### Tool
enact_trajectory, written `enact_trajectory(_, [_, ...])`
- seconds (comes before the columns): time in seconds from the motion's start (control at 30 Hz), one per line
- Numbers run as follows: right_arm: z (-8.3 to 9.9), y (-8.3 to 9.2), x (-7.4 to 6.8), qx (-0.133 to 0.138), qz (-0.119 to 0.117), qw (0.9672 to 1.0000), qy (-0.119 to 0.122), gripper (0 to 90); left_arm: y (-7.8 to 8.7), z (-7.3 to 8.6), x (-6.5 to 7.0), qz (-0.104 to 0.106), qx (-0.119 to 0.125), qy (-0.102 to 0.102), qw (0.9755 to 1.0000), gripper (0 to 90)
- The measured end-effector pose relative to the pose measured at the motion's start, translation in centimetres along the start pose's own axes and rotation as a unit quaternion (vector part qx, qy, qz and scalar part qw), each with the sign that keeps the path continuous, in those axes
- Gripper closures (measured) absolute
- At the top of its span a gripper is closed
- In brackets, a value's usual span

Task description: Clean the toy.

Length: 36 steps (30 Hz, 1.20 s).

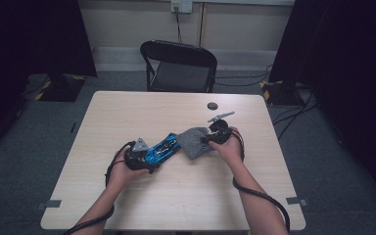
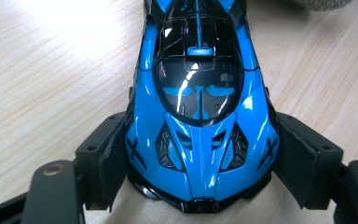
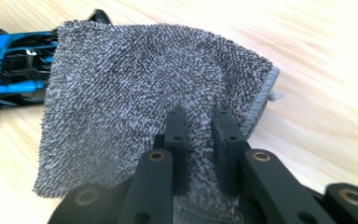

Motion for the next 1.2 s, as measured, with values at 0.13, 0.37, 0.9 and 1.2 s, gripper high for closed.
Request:
enact_trajectory(0.13, [0.6, 0.9, 0.8, 0.004, 0.007, 0.9999, -0.01, 78.5, 0.0, 0.0, 0.0, 0.002, -0.003, -0.003, 1.0, 23.5])
enact_trajectory(0.37, [1.0, 1.6, 1.2, 0.004, 0.015, 0.9998, -0.012, 78.4, 0.0, 0.0, 0.2, 0.003, -0.003, -0.004, 1.0, 20.4])
enact_trajectory(0.9, [1.7, 2.3, 1.6, 0.008, 0.018, 0.9997, -0.017, 78.4, 1.1, -0.4, 0.1, 0.007, 0.011, 0.004, 0.9999, 20.5])
enact_trajectory(1.2, [1.8, 2.6, 1.5, 0.012, 0.014, 0.9997, -0.016, 78.5, 2.2, -1.3, 0.0, 0.005, 0.029, -0.001, 0.9996, 20.4])
Point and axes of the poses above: each handheld gripper's, and its own axes: y roughly backward along the jaws, z roughly out of its underside, x roughly to its right, the point moved 2 cm from there along -y, roughly forward along the jaws, and after that the axes turned 2 degrees about -x, right-handed, at the moved point
